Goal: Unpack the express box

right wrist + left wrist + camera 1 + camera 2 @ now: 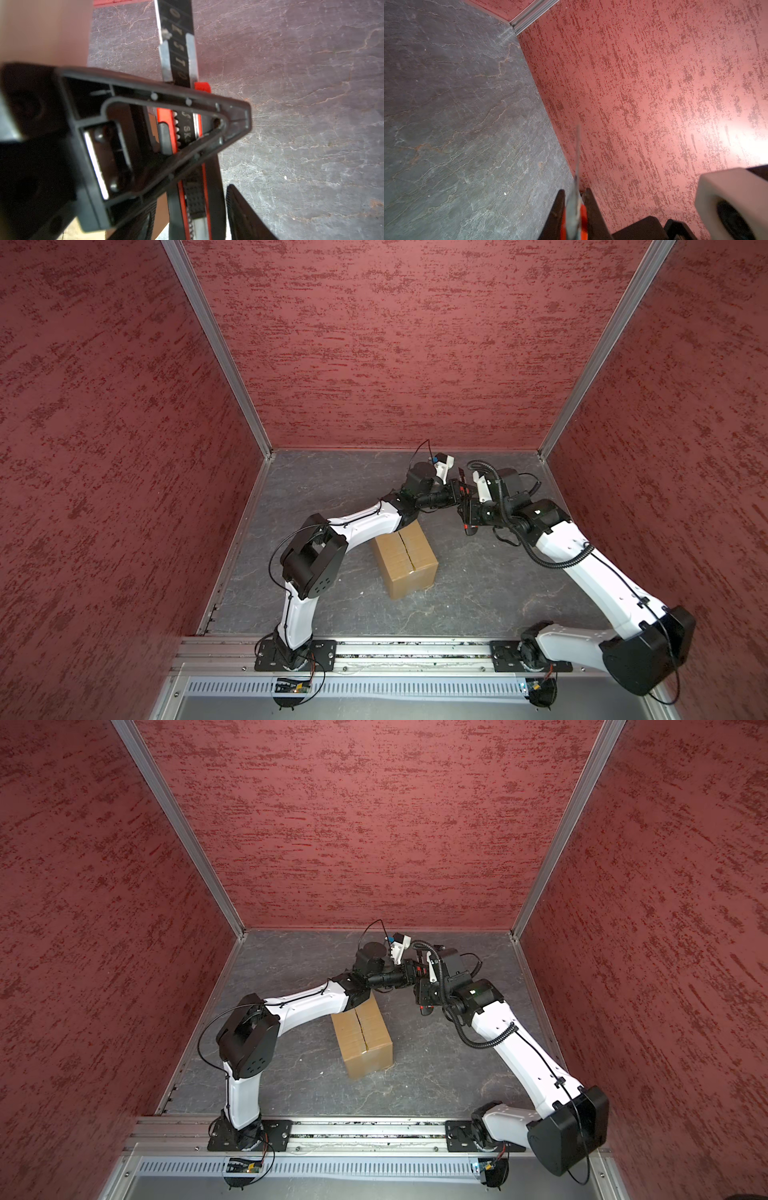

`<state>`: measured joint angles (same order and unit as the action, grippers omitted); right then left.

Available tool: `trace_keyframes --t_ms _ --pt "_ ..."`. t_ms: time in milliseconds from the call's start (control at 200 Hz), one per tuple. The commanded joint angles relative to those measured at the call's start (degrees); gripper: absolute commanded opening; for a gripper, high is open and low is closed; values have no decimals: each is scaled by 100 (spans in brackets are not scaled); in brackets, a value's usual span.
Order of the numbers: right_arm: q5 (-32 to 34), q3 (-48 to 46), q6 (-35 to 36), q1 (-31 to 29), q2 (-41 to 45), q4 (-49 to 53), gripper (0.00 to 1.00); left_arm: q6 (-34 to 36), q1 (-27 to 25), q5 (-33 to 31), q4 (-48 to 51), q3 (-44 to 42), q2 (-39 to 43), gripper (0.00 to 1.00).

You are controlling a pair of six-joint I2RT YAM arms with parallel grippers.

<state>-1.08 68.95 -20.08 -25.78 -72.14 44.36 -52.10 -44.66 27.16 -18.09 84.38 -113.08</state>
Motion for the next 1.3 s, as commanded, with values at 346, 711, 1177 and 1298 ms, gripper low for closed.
trace_keyframes --t_ms 346,711,1177,1298 --pt "-37 301 188 15 -234 -340 51 -336 -33 341 -871 -267 279 10" --pt "-47 406 257 22 -195 -247 24 -367 -33 364 -881 -352 216 10" --pt "263 476 128 3 115 1005 5 145 60 -138 -122 -826 998 57" --pt "356 394 -40 -23 412 1444 4 236 166 -223 165 -1126 1372 59"
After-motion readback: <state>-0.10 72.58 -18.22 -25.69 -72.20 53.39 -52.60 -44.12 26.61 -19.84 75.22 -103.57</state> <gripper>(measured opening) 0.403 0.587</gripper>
